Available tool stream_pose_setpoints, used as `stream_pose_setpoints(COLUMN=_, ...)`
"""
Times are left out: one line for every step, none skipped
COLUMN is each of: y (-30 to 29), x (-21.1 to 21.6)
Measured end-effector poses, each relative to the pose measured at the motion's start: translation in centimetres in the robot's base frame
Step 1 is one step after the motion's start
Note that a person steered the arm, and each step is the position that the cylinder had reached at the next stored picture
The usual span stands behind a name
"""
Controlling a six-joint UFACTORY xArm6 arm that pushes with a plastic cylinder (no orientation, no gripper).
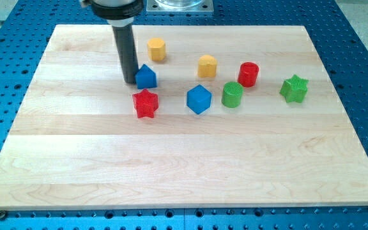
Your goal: Move green circle below red circle
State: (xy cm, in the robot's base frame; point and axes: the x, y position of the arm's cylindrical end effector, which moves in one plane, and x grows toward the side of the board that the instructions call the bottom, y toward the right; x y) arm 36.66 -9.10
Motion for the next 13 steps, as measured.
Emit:
stream_pose_setpoints(y=0.6, x=-0.3)
stream_pose_setpoints(y=-4.3, x=-2.4)
stream_pose_setpoints(y=-10.4, x=-4.4)
stream_pose_setpoints(y=-15.4, x=-4.6)
stream_pose_setpoints(y=-15.5, x=-4.6)
stream_pose_setpoints(y=-15.5, x=-4.6)
stream_pose_setpoints(y=-13.4, x=-3.2)
stream_pose_setpoints(y=-8.0, x=8.2)
stream_pose_setpoints(y=5.1, x=12.3)
stream_pose_setpoints(y=15.2, x=12.7)
stream_pose_setpoints(y=25.4, x=10.9)
stream_pose_setpoints(y=26.9, x=6.4)
stream_pose_setpoints(y=24.7, x=4.9)
